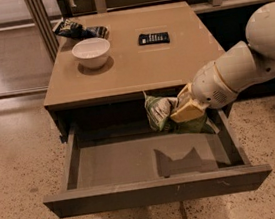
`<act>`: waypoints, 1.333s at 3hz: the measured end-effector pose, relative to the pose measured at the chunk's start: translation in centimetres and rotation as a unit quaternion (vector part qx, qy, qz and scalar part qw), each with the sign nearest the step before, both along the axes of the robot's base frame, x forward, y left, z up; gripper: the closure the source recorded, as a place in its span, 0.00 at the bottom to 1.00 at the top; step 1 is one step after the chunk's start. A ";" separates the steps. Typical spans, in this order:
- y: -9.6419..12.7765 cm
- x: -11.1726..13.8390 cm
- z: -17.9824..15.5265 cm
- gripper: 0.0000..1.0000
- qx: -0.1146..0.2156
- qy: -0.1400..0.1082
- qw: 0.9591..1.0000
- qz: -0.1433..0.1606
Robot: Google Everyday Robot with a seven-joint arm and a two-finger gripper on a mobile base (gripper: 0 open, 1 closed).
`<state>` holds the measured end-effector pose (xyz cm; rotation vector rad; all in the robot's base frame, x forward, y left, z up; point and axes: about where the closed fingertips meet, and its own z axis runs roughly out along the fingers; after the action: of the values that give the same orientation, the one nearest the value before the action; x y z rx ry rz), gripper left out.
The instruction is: Place green jalapeno chip bag into top drawer
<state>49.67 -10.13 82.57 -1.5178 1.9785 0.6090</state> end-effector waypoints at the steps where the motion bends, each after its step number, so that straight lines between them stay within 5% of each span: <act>1: -0.6 -0.8 -5.8 1.00 -0.012 -0.001 1.000 -0.003; 2: -0.7 0.0 -11.0 1.00 -0.032 -0.013 0.999 -0.001; 3: -0.7 0.0 -11.0 1.00 -0.032 -0.013 0.999 -0.001; 4: -1.4 0.5 -12.0 1.00 -0.056 -0.058 0.997 0.015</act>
Offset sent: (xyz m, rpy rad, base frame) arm 0.0082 -0.0099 -0.1699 -0.1093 -0.0473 0.0111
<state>50.15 -11.49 70.56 -1.6144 1.9329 0.4165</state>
